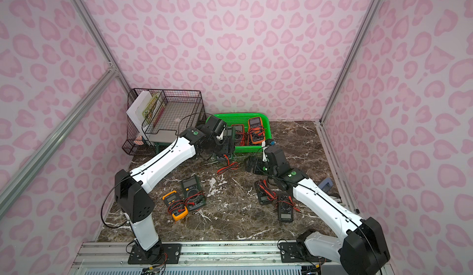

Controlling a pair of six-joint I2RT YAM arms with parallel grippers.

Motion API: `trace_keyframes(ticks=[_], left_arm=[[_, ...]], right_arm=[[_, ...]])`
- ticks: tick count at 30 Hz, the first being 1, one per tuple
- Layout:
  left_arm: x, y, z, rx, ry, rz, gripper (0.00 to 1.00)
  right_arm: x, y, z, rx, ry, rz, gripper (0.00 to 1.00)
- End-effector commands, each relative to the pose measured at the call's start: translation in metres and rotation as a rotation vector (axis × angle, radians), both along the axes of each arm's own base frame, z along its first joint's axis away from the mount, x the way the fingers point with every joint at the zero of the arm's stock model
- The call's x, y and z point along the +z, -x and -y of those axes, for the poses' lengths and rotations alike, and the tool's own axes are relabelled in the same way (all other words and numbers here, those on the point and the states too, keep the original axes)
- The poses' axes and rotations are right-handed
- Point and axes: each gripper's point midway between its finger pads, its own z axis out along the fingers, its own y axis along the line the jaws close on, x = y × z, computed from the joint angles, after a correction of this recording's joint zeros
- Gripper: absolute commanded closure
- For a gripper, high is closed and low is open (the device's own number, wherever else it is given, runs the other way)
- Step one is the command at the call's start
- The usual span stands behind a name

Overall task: Put the multimeter into the basket
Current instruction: Place the multimeter in the basket.

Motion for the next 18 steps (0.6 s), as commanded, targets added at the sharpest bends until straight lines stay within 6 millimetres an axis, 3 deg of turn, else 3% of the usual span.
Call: trace_keyframes(ticks=[1, 18], left_arm=[[0.017, -0.021, 0.002, 0.003, 0.018, 0.099, 1.00], [0.036, -0.097, -0.005, 0.051, 0.075, 0.174, 1.00]], right_arm=[[0.003, 0.000, 0.001, -0.010, -0.017, 0.003, 0.01], [-0.001, -0.016, 0.023, -0.071, 0.026, -0.015, 0.01]])
